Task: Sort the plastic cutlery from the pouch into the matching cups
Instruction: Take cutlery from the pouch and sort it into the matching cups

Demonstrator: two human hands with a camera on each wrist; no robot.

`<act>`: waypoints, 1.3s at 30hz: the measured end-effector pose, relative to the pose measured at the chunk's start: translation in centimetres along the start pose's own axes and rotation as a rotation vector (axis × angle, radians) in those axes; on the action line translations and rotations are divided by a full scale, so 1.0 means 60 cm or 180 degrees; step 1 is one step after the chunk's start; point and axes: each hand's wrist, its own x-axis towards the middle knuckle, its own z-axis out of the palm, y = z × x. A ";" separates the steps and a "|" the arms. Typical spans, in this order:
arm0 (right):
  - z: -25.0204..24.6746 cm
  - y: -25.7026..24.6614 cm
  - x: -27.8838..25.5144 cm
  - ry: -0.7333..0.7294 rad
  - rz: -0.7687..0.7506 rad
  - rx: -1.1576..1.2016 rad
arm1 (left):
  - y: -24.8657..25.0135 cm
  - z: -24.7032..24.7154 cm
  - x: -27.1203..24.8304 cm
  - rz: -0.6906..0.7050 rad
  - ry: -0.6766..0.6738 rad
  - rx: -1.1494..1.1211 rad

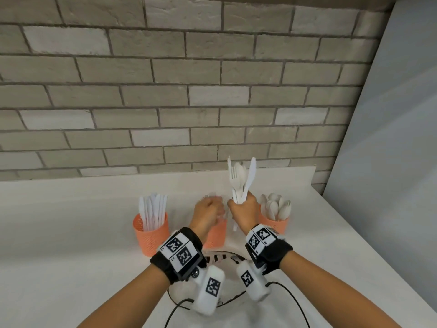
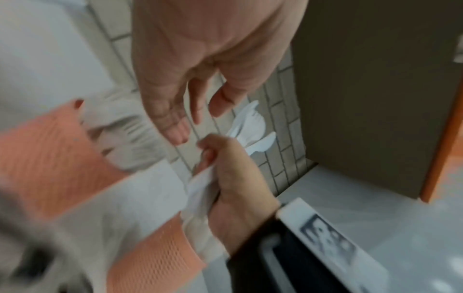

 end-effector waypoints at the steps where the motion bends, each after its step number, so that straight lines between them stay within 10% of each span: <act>1: -0.001 0.003 0.000 -0.0027 -0.0075 -0.0180 | 0.007 -0.003 0.007 0.0432 0.0189 0.0188; 9: -0.003 0.003 -0.017 -0.0075 -0.0589 -0.0935 | 0.054 0.017 0.026 0.2026 0.0855 0.1468; 18: -0.006 0.012 -0.025 -0.0199 -0.0618 -0.1203 | 0.066 0.043 0.030 0.1739 0.0823 0.1894; 31: -0.027 0.041 -0.023 -0.0993 0.0305 0.0487 | 0.140 -0.015 0.039 0.1387 0.0668 -0.0624; 39: -0.029 0.028 -0.024 -0.1281 0.0902 0.1398 | 0.063 -0.025 0.051 0.0563 0.0771 0.0226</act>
